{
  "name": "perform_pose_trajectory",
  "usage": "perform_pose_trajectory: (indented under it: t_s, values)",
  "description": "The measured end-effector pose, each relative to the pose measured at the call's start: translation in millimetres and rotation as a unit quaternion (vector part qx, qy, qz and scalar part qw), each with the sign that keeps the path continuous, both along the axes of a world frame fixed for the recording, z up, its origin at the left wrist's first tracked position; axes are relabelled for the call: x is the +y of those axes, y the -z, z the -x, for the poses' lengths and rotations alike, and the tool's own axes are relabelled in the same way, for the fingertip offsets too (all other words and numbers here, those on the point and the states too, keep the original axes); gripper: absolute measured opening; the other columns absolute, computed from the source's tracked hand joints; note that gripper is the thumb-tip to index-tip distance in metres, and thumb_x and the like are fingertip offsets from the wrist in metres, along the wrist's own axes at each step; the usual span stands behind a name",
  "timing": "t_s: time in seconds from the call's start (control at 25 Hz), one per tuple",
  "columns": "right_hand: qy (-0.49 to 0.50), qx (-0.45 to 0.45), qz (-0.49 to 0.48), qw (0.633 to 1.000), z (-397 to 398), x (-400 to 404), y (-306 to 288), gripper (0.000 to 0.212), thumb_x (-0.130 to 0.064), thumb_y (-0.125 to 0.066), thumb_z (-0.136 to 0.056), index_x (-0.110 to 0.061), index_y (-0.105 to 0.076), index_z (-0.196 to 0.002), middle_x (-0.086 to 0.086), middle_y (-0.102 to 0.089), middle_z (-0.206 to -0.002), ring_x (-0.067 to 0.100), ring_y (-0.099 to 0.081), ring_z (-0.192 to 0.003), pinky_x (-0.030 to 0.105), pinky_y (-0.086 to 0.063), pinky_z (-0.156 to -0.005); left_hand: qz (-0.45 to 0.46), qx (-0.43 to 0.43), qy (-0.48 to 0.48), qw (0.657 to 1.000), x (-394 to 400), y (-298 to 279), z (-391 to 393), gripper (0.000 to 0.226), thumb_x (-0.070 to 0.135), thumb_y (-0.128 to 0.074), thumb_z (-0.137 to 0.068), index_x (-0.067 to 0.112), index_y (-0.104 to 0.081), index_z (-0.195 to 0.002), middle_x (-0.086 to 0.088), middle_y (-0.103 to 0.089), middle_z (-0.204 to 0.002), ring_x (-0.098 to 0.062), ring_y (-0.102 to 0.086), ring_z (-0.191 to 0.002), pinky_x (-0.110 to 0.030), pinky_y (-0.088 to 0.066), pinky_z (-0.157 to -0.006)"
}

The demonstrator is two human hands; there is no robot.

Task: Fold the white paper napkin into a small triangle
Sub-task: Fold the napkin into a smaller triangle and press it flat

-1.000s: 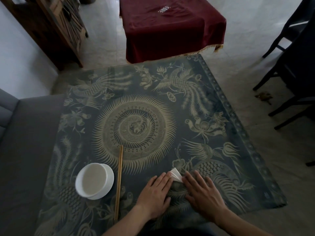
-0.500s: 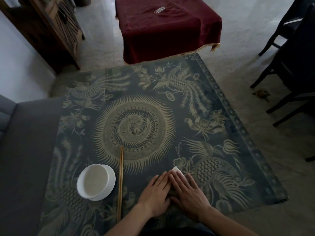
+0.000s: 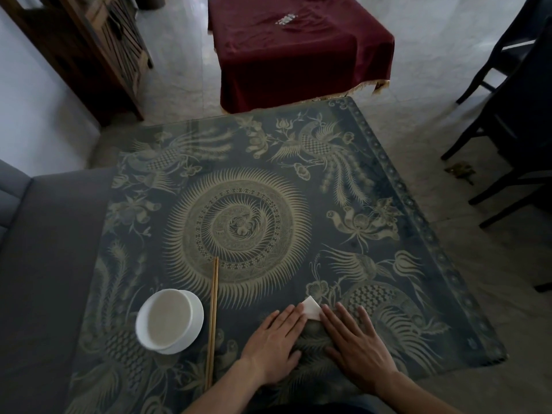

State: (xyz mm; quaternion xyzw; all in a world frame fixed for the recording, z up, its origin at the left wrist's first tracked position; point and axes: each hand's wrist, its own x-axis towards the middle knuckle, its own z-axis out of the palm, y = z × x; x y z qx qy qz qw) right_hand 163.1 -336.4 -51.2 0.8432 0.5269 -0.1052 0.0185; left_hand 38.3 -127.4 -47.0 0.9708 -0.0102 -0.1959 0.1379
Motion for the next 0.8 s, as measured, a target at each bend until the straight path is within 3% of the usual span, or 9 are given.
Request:
perform_pose_trajectory:
  t_s: [0.28,0.48,0.56,0.68,0.8]
  values:
    - [0.020,0.005,-0.034,0.999,16,25,0,0.074,-0.056,-0.038,-0.096,-0.008,-0.027,-0.151,0.009,-0.022,-0.160,0.023,-0.012,-0.148,0.050,-0.013,-0.112,-0.005,-0.066,-0.026,0.997,-1,-3,-9,0.078,0.050,-0.031,-0.097,0.015,0.006,-0.156,0.002,0.019,-0.162,-0.013,0.020,-0.147,-0.036,0.009,-0.118]
    - [0.042,0.024,-0.017,0.999,20,34,1,0.071,-0.053,-0.037,-0.095,-0.009,-0.029,-0.150,0.007,-0.025,-0.158,0.021,-0.011,-0.146,0.049,-0.015,-0.110,-0.009,-0.067,-0.002,0.998,-2,0,-23,0.073,0.059,-0.017,-0.102,0.016,0.009,-0.155,0.001,0.013,-0.163,-0.016,0.017,-0.148,-0.039,0.007,-0.115]
    - [0.041,0.026,-0.010,0.999,20,33,1,0.072,-0.053,-0.040,-0.095,-0.010,-0.027,-0.151,0.007,-0.022,-0.159,0.020,-0.010,-0.146,0.049,-0.014,-0.110,-0.001,-0.053,0.016,0.998,-5,3,-25,0.072,0.060,-0.013,-0.102,0.018,0.016,-0.153,0.002,0.018,-0.162,-0.013,0.022,-0.146,-0.040,0.010,-0.116]
    - [0.046,0.034,-0.007,0.998,20,34,3,0.072,-0.051,-0.044,-0.094,-0.011,-0.027,-0.151,0.006,-0.022,-0.159,0.020,-0.009,-0.146,0.050,-0.013,-0.109,-0.004,-0.045,0.018,0.999,-5,8,-27,0.072,0.060,-0.010,-0.101,0.020,0.021,-0.151,0.003,0.026,-0.159,-0.010,0.028,-0.144,-0.040,0.013,-0.116]
    - [0.047,0.043,-0.003,0.998,19,34,6,0.072,-0.051,-0.043,-0.096,-0.012,-0.023,-0.152,0.006,-0.018,-0.161,0.020,-0.004,-0.147,0.050,-0.011,-0.110,-0.004,-0.047,0.013,0.999,-2,9,-26,0.070,0.058,-0.013,-0.102,0.020,0.017,-0.153,0.003,0.021,-0.161,-0.011,0.024,-0.145,-0.041,0.010,-0.116]
